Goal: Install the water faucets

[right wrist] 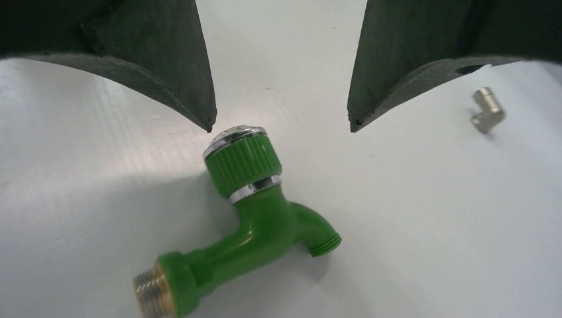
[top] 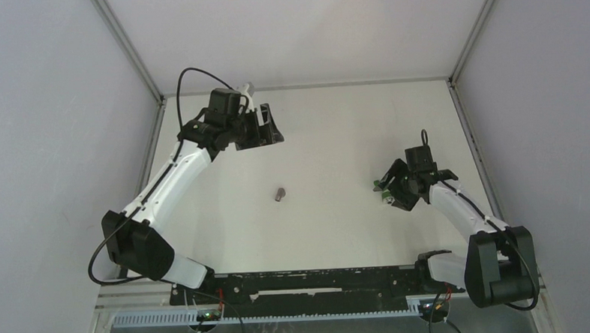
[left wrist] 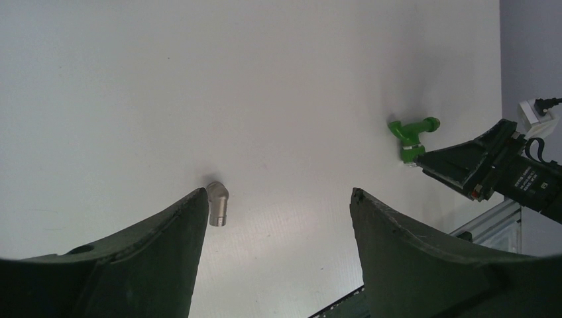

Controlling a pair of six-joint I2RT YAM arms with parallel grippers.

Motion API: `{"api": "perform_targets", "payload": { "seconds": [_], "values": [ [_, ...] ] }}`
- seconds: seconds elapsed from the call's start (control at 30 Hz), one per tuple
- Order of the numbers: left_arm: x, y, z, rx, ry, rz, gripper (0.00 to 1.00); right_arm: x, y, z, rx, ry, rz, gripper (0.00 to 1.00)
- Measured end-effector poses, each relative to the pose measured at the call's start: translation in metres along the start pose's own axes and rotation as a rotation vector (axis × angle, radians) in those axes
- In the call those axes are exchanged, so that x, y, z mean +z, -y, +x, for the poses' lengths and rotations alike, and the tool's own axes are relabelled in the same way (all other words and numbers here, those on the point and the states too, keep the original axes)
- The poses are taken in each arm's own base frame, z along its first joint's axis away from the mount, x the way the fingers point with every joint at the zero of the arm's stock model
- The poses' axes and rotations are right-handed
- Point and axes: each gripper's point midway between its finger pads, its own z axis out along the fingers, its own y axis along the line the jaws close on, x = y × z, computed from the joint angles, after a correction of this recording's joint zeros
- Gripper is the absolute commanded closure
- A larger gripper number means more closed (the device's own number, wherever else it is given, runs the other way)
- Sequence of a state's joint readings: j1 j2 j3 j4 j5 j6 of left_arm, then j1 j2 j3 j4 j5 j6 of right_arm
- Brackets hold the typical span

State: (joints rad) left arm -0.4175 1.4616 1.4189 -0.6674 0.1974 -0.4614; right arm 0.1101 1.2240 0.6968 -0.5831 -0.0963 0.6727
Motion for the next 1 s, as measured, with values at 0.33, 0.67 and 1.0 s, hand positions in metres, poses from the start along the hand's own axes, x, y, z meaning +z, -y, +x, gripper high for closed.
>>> {"api": "perform_targets", "payload": {
  "seconds": [0.33, 0.67, 1.0],
  "values": [
    [-0.002, 0.013, 0.009, -0.028, -0.035, 0.074, 0.18, 0.033, 0.001, -0.003, -0.3, -0.108, 0.109, 0.29],
    [-0.002, 0.018, 0.024, -0.064, -0.046, 0.137, 0.18, 0.047, -0.005, 0.008, -0.438, -0.16, 0.135, 0.82],
    [-0.003, 0.031, 0.035, -0.065, -0.112, 0.219, 0.17, 0.045, -0.028, 0.037, -0.585, -0.207, 0.057, 0.89]
  ]
}}
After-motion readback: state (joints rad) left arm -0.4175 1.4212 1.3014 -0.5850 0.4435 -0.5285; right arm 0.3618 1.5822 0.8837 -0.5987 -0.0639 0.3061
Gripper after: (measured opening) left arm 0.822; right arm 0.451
